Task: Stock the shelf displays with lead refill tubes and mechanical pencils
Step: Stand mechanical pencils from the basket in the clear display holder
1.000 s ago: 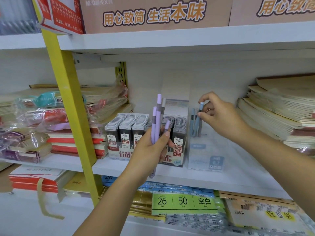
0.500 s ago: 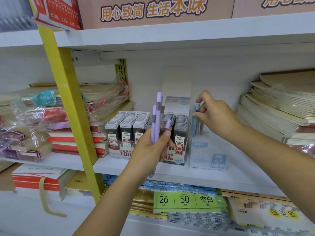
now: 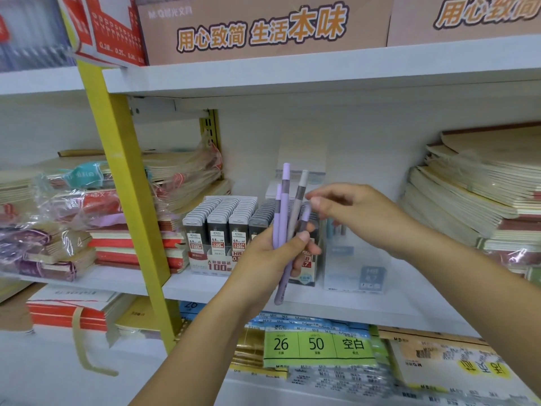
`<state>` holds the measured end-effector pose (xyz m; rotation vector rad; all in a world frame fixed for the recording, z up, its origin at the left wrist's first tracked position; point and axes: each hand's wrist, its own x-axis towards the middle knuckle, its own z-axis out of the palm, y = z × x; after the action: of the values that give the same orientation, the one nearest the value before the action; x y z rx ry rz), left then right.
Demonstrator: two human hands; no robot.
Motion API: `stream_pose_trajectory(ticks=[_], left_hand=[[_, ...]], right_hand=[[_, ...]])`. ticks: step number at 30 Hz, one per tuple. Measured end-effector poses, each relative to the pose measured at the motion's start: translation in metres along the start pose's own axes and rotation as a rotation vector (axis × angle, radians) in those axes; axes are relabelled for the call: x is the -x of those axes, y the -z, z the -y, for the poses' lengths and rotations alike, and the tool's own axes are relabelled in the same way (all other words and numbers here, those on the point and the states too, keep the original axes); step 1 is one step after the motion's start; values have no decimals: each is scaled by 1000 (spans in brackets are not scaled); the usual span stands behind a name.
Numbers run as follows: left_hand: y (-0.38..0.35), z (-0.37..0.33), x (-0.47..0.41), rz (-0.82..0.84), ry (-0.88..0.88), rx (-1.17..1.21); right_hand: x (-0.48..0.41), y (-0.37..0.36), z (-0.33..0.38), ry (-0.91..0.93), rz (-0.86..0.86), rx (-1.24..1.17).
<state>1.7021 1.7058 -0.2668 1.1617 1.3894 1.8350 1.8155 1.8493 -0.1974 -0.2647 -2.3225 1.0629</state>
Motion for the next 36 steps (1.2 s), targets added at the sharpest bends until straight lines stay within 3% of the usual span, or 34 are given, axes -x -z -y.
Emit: stream_pose_trajectory(ticks=[2,8,14,17,19,21,24,27,36], left_hand=[[-6,-1,0,14,13,9],[-10,-1,6,45,78,91],[-13,4,2,13,81,56],[-15,6,1,-9,79,0],[-14,7,0,-39,80,-28],[-11,8,0,-66,82,-45],[-8,9,-1,-68,83,-15],[-5,10,-1,-59,91,3],[-2,15,-3,-49,96,11]], right_hand=[[5,-3,1,14,33,-82],[5,20,2,1,-215,-312],[13,21,-4,-49,-119,-469],[11,26,-2,5,-271,-478],[6,39,-2,82,-438,-372],[0,54,-7,178,-514,-48],[-10,58,-22,215,-398,447],[-18,51,-42,174,-294,694],[-22,49,-63,144,-273,642]])
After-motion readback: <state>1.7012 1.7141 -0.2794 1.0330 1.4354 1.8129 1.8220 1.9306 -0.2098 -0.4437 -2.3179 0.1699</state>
